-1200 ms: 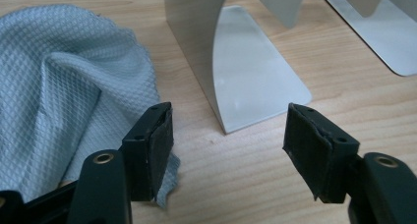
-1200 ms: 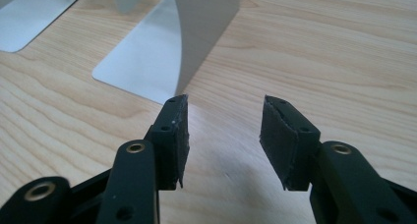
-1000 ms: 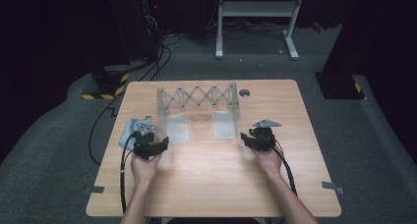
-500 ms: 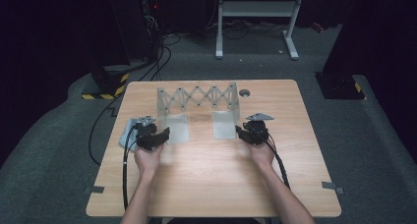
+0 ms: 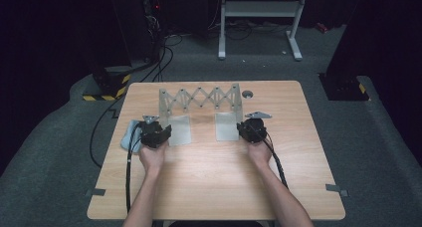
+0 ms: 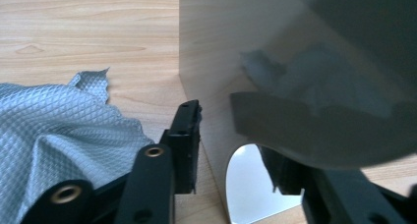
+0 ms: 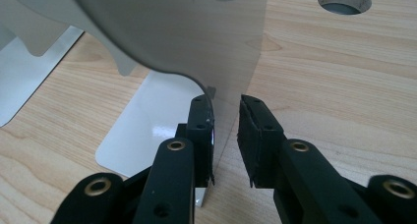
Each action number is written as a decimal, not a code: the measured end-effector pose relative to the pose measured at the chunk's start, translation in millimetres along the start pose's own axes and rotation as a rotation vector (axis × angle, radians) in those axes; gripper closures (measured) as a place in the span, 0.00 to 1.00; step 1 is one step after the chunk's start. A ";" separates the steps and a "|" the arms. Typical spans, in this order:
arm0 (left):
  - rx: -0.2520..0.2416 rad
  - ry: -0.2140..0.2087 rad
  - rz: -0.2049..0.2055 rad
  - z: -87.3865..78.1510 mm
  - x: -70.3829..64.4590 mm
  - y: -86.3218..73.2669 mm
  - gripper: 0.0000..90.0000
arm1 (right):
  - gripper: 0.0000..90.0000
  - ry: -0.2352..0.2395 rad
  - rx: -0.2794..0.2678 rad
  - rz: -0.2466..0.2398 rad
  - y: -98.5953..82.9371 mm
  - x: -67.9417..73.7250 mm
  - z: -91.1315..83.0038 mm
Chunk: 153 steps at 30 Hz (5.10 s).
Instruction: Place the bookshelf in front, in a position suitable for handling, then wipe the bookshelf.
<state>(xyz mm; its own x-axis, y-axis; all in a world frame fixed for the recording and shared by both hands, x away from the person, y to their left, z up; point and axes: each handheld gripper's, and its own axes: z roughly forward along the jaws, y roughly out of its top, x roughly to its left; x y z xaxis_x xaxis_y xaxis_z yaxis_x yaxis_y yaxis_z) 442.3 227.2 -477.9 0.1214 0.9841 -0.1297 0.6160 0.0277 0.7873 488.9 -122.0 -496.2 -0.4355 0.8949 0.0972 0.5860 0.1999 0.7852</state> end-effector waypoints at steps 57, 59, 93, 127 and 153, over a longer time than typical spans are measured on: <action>0.020 -0.072 0.138 -12.0 -46.0 -17.0 0.91 | 0.94 -0.124 -0.011 -0.018 -38.7 -22.4 -54.5; 0.018 -0.081 0.138 -13.6 -48.2 -18.9 0.90 | 0.94 -0.121 -0.012 -0.017 -41.8 -23.8 -58.3; 0.014 -0.125 0.171 -38.2 -75.9 -42.8 0.89 | 0.93 -0.111 -0.013 -0.024 -74.7 -35.7 -102.8; 0.031 -0.121 0.114 -69.7 -0.9 -50.9 0.35 | 0.63 -0.047 0.018 -0.050 -104.2 -46.5 -101.1; 0.138 0.102 0.062 -22.8 81.8 -5.4 0.21 | 0.75 -0.089 0.031 -0.070 -101.0 -43.4 -93.8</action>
<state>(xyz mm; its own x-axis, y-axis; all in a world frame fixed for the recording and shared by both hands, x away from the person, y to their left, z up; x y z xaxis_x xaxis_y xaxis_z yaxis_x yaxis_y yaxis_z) 431.2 311.5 -479.0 0.0874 0.9960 -0.0166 0.7114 -0.0508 0.7010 384.5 -218.4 -522.4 -0.4148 0.9098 -0.0128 0.5780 0.2743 0.7686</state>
